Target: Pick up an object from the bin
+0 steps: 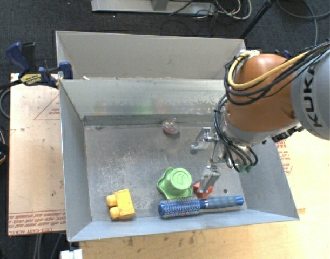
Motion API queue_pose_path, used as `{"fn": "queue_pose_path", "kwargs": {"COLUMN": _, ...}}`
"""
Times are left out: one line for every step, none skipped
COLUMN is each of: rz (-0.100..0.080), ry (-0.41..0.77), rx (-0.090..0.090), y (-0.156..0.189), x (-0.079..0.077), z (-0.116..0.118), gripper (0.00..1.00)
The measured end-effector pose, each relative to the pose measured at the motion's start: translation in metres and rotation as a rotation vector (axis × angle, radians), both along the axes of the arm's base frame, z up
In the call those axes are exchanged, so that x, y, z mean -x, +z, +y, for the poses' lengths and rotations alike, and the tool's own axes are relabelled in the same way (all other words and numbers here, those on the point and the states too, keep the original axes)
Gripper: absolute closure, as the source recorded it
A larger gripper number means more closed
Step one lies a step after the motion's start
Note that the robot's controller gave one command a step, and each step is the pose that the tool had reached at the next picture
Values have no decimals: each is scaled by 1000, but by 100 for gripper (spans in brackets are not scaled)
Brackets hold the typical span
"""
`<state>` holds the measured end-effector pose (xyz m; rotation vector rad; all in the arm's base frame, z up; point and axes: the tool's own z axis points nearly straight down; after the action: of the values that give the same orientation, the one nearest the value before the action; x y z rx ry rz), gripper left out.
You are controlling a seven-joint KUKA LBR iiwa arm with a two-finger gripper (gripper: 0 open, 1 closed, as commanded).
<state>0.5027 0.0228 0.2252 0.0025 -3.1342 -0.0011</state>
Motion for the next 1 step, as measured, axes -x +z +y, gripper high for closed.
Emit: {"fn": "queue_pose_path", "kwargs": {"rz": -24, "ry": -73, "rx": -1, "y": -132, "x": 14, "z": 5, "gripper": 0}}
